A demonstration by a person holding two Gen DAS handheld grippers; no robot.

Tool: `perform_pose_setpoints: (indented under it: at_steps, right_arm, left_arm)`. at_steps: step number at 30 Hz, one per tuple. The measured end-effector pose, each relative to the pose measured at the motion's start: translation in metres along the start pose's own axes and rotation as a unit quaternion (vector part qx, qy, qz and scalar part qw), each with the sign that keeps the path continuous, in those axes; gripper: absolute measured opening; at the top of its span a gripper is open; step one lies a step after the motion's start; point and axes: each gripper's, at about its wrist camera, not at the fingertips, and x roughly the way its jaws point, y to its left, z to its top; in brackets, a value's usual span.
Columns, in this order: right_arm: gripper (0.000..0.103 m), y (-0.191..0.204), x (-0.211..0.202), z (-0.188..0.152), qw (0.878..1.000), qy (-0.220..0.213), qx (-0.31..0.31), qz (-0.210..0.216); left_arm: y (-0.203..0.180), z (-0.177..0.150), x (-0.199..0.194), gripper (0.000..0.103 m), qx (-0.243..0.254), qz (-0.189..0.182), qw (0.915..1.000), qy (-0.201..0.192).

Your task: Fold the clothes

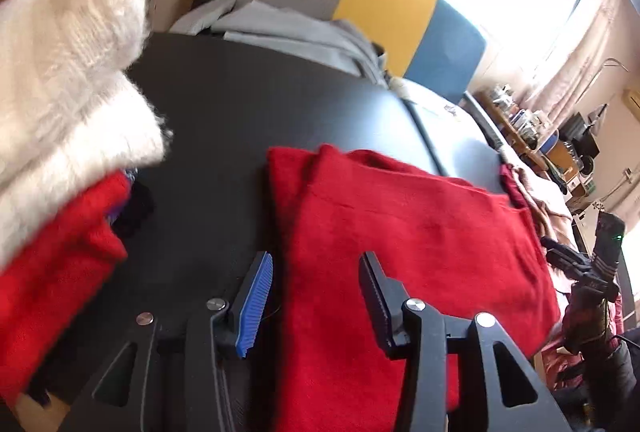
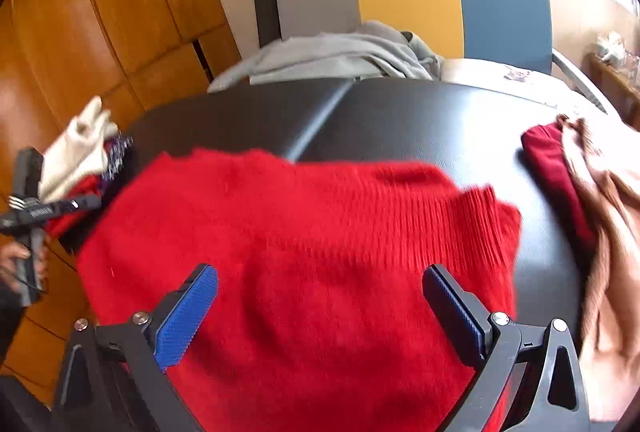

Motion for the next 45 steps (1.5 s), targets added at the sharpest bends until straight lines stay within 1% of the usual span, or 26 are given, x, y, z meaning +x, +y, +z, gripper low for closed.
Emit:
perform_pose_setpoints:
  at_steps: [2,5,6,8,10,11,13,17,18,19,20,22,23,25,27,29,31,36,39,41,45]
  right_arm:
    - [0.103,-0.006,0.014,0.004,1.000,0.006,0.012,0.000]
    - [0.103,-0.019,0.042,0.000,0.999,0.027,0.030,-0.007]
    - [0.103,-0.021,0.047,-0.003,0.999,0.024,0.028,-0.008]
    - [0.103,-0.020,0.047,-0.007,1.000,0.005,0.018,-0.003]
    - [0.103,-0.024,0.046,-0.007,1.000,-0.001,0.028,0.008]
    - [0.103,-0.026,0.045,-0.007,0.999,-0.006,0.033,0.014]
    - [0.103,-0.029,0.043,-0.009,0.999,-0.014,0.044,0.027]
    - [0.103,-0.035,0.041,-0.010,0.997,-0.026,0.060,0.046]
    - [0.103,-0.035,0.040,-0.010,0.997,-0.028,0.062,0.048]
    - [0.103,-0.034,0.039,-0.010,0.997,-0.025,0.060,0.051]
    - [0.103,-0.033,0.037,-0.008,0.997,-0.017,0.054,0.054]
    - [0.103,-0.030,0.034,-0.005,0.997,-0.002,0.042,0.060]
    - [0.103,-0.028,0.032,-0.003,0.997,0.006,0.037,0.063]
    - [0.103,-0.025,0.029,0.000,0.997,0.022,0.025,0.069]
    - [0.103,-0.023,0.026,0.003,0.996,0.037,0.013,0.076]
    - [0.103,-0.020,0.022,0.006,0.995,0.053,0.002,0.082]
    - [0.103,-0.015,0.017,0.010,0.992,0.074,-0.023,0.096]
    - [0.103,-0.004,0.001,0.019,0.978,0.130,-0.092,0.138]
    - [0.102,-0.007,0.014,0.019,0.967,0.173,-0.112,0.147]
    - [0.102,-0.009,0.024,0.014,0.964,0.186,-0.117,0.147]
    - [0.103,-0.011,0.042,0.002,0.961,0.201,-0.126,0.144]
  left_arm:
    - [0.010,0.010,0.014,0.054,-0.010,-0.018,0.9995,0.024]
    - [0.022,0.017,0.037,0.056,-0.018,-0.031,0.9972,0.066]
    - [0.025,0.018,0.042,0.057,-0.018,-0.033,0.9966,0.073]
    - [0.029,0.020,0.048,0.058,-0.013,-0.033,0.9965,0.076]
    - [0.032,0.022,0.054,0.062,-0.010,-0.039,0.9961,0.079]
    - [0.032,0.023,0.057,0.064,-0.012,-0.049,0.9955,0.080]
    - [0.027,0.023,0.064,0.064,-0.018,-0.081,0.9928,0.087]
    - [0.015,0.022,0.080,0.061,-0.030,-0.148,0.9831,0.103]
    - [0.012,0.022,0.083,0.058,-0.028,-0.147,0.9834,0.103]
    - [0.008,0.023,0.085,0.036,-0.022,-0.131,0.9860,0.101]
    - [0.008,0.024,0.086,0.027,-0.028,-0.127,0.9865,0.100]
    - [0.012,0.027,0.086,0.023,-0.052,-0.128,0.9854,0.100]
    - [0.014,0.030,0.082,0.019,-0.056,-0.120,0.9867,0.095]
    - [0.016,0.035,0.074,0.015,-0.064,-0.104,0.9889,0.084]
    - [0.018,0.040,0.067,0.013,-0.072,-0.088,0.9907,0.074]
    - [0.020,0.045,0.057,0.013,-0.069,-0.076,0.9923,0.069]
    - [0.020,0.050,0.050,0.013,-0.066,-0.067,0.9933,0.066]
    - [0.021,0.066,0.033,0.013,-0.057,-0.051,0.9950,0.065]
    - [0.021,0.074,0.019,0.013,-0.048,-0.042,0.9958,0.066]
    - [0.016,0.077,0.009,0.013,-0.051,-0.053,0.9952,0.065]
    - [-0.004,0.077,-0.015,0.013,-0.063,-0.105,0.9909,0.056]
